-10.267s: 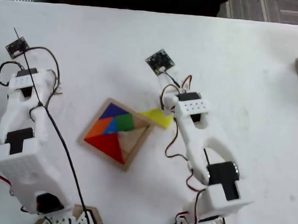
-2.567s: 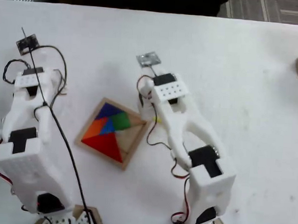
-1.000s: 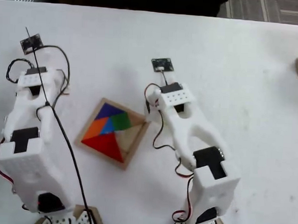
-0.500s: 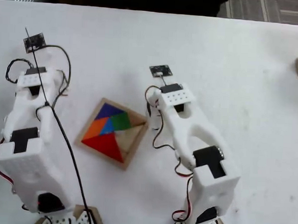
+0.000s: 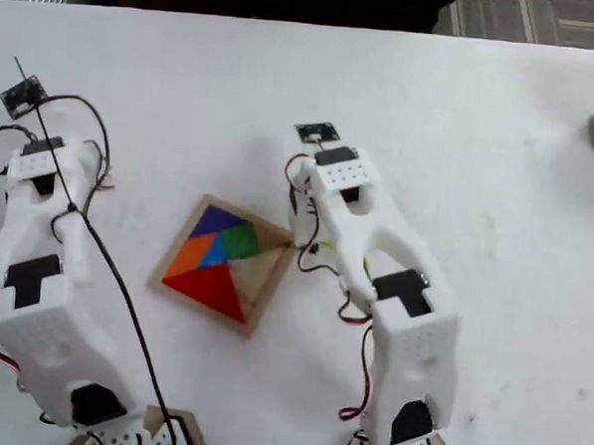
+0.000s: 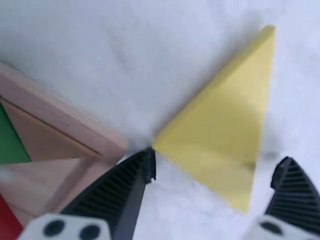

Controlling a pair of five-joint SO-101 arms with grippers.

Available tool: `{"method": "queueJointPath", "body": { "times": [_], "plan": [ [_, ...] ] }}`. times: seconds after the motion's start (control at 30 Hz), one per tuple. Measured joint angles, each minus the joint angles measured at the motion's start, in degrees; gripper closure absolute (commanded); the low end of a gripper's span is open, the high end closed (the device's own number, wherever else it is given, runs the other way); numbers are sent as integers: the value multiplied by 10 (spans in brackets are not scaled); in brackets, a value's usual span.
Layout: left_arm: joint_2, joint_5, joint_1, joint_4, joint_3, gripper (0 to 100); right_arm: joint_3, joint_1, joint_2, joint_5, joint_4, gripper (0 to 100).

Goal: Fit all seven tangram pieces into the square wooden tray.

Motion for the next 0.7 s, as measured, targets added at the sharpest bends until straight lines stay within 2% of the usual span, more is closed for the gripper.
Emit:
{"method": "queueJointPath", "body": {
  "times": [0.13,0.57,0.7],
  "plan": [
    [0,1,-2,0,0,978,-53,-16,6,32,30,647],
    [0,1,-2,0,0,978,-87,5,60,35,42,649],
    [0,1,-1,0,0,978,-110,11,75,36,54,726]
  ]
}}
